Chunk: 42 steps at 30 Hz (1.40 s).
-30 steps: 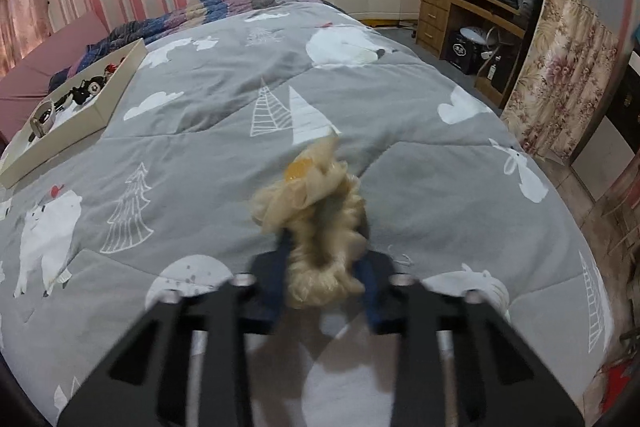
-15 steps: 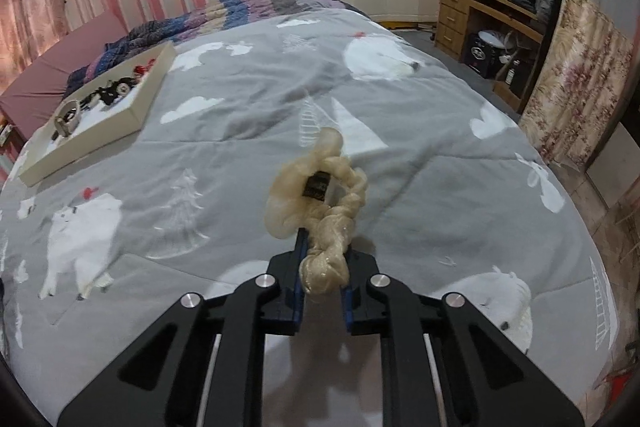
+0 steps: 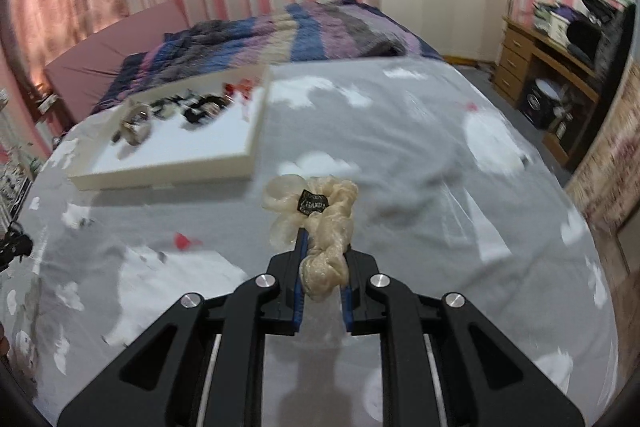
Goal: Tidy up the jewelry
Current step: 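Carry the clip and scrunchie into the tray and open both tools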
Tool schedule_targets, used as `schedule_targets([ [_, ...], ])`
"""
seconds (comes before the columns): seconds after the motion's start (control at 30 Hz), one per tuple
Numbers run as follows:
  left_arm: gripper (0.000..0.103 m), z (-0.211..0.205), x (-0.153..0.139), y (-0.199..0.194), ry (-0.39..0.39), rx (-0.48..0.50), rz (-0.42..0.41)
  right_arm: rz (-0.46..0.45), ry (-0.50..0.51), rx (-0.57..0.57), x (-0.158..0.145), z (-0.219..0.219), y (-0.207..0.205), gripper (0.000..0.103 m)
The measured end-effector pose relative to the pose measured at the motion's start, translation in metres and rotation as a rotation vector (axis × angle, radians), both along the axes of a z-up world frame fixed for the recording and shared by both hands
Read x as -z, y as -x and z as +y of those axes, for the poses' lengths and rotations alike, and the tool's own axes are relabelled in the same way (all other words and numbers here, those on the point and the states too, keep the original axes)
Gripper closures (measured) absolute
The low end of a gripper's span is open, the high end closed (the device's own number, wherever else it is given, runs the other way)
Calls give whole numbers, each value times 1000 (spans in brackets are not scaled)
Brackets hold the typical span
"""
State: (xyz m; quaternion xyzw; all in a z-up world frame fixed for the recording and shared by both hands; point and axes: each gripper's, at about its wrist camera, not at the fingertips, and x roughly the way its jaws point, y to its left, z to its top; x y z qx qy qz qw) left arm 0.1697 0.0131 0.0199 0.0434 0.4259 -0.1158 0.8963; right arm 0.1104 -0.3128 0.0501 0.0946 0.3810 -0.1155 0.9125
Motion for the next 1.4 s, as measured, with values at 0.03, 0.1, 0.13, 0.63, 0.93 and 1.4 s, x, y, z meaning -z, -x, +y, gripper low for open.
schedule_targets([
  [0.03, 64, -4, -3, -3, -1, 5, -7, -6, 3, -10, -4, 4, -5, 89],
  [0.1, 64, -16, -8, -12, 1, 15, -18, -18, 9, -31, -12, 12, -15, 89],
  [0.13, 64, -20, -10, -15, 4, 20, -21, -25, 14, -45, -17, 17, -22, 89],
  [0.63, 64, -95, -32, -131, 40, 27, -6, -34, -22, -137, -35, 54, -137, 89],
  [0.93, 64, -109, 11, -168, 20, 6, 74, 63, -66, -109, 15, 61, -195, 89],
  [1.4, 64, -109, 35, -177, -25, 8, 75, 80, -31, -84, 48, 62, -200, 89],
])
